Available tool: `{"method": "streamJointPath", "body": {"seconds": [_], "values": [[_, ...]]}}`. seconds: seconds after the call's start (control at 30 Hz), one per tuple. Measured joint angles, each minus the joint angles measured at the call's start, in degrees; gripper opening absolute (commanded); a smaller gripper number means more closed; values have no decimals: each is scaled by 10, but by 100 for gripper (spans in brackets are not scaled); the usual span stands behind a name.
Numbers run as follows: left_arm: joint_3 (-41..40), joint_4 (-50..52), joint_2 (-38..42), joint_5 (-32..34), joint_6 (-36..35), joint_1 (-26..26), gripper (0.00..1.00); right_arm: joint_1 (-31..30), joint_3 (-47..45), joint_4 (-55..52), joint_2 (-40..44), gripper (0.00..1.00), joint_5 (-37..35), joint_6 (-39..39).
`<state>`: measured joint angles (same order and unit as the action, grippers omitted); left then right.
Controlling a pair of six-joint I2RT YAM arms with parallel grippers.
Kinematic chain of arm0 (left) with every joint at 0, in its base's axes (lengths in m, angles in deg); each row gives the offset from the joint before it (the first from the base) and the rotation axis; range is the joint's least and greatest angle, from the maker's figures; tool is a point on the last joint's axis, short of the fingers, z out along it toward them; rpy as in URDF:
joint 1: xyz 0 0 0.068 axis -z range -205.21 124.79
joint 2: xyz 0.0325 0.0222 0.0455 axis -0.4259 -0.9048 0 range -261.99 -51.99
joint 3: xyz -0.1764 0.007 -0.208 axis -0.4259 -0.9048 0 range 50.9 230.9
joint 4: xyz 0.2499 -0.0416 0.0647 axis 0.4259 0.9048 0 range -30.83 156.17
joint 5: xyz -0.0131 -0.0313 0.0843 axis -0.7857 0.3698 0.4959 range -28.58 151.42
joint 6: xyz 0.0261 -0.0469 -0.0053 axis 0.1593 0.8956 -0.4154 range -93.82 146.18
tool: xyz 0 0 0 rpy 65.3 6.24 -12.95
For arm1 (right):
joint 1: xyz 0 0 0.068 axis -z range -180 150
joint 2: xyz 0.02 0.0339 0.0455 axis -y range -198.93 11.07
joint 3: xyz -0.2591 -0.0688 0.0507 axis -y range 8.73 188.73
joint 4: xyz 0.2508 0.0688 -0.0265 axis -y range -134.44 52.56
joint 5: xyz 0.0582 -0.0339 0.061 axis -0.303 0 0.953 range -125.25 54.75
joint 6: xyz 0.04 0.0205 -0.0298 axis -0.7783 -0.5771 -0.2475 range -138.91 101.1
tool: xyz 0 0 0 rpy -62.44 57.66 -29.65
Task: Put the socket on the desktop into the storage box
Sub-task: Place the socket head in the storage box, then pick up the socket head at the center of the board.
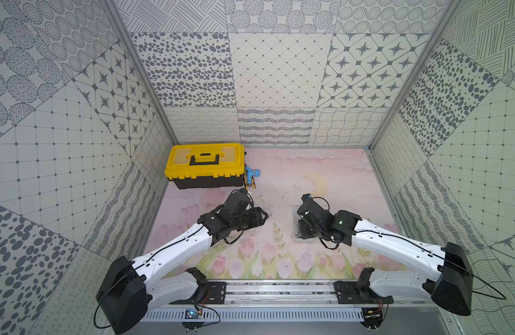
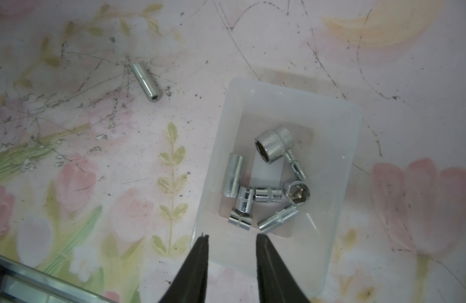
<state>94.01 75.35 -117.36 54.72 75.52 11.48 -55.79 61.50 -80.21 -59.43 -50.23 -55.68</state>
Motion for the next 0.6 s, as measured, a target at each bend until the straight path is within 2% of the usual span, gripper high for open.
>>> {"method": "streamJointPath", "body": {"seconds": [0.07, 0.17, 0.27, 0.33, 0.6], "values": [[-3, 3, 3, 9, 3, -3, 59, -15, 3, 20, -8, 32, 6, 0], [-12, 9, 14, 23, 10, -10, 54, -27, 15, 58, -33, 39, 29, 0], [-17, 16, 21, 31, 16, -16, 53, -30, 39, 88, -78, 47, 54, 5], [-18, 22, 25, 38, 19, -17, 53, -30, 60, 102, -112, 48, 65, 15], [-30, 36, 47, 56, 35, -24, 53, 5, 137, 141, -239, 54, 132, 49]]}}
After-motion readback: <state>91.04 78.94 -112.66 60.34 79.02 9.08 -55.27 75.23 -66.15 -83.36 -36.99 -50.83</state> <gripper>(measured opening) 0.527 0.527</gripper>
